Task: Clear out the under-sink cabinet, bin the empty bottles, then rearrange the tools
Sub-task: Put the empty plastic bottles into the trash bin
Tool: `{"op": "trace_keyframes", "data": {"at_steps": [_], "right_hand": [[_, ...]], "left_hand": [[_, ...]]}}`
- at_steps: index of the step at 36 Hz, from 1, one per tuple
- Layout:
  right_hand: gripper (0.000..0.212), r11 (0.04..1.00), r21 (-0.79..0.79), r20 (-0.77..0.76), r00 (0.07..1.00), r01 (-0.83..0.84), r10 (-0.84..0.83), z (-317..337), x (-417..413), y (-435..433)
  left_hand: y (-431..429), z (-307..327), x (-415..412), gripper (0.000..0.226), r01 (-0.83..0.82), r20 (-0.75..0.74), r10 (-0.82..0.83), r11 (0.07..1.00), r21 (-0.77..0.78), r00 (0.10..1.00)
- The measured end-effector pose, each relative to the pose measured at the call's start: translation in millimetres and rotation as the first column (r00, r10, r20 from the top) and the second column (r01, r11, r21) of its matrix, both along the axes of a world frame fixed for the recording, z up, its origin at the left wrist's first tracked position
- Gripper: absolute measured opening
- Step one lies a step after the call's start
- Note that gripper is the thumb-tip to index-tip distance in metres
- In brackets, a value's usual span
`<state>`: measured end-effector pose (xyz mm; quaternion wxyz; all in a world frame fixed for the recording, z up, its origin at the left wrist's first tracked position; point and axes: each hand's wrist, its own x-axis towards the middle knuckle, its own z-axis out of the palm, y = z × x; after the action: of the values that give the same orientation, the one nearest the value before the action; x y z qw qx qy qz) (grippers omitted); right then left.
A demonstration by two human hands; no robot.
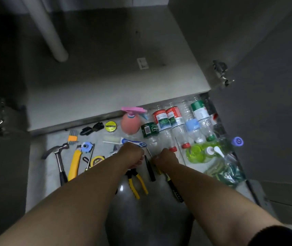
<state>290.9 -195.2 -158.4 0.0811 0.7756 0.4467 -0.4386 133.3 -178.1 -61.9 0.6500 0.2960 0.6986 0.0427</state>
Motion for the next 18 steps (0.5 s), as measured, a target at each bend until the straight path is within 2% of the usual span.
{"op": "trace_keyframes", "data": {"at_steps": [5, 9, 11, 13, 16, 18], "right_hand": [[0.038, 0.999, 0.026, 0.031, 0.999, -0.022, 0.021, -6.3, 1.3, -2.0], [0.035, 0.994, -0.021, -0.152, 0.982, 0.109, -0.111, 12.7, 4.0, -12.6], [0.021, 0.954, -0.114, -0.342, 0.891, 0.276, -0.299, 27.1, 3.0, -23.7], [0.011, 0.908, -0.207, -0.475, 0.774, 0.365, -0.420, 42.7, 1.4, -34.5], [0.012, 0.891, -0.281, -0.592, 0.666, 0.358, -0.454, 61.1, -1.2, -48.9], [0.014, 0.903, -0.298, -0.620, 0.657, 0.309, -0.429, 71.1, -0.5, -55.6]], "left_hand": [[5.8, -7.0, 3.8, 0.020, -0.017, 0.004, 0.017, 1.000, 0.024, 1.000], [8.7, -7.9, 6.3, 0.029, 0.042, -0.026, -0.041, 0.998, 0.046, 0.999], [8.7, -7.6, 7.2, 0.042, 0.075, -0.046, -0.071, 0.994, 0.081, 0.996], [7.6, -5.3, 9.2, 0.065, 0.046, -0.019, -0.044, 0.996, 0.080, 0.999], [5.0, -1.8, 11.4, 0.080, 0.018, 0.015, -0.019, 0.996, 0.086, 1.000], [2.8, -0.2, 11.6, 0.080, -0.008, 0.068, 0.003, 0.997, 0.073, 0.998]]}}
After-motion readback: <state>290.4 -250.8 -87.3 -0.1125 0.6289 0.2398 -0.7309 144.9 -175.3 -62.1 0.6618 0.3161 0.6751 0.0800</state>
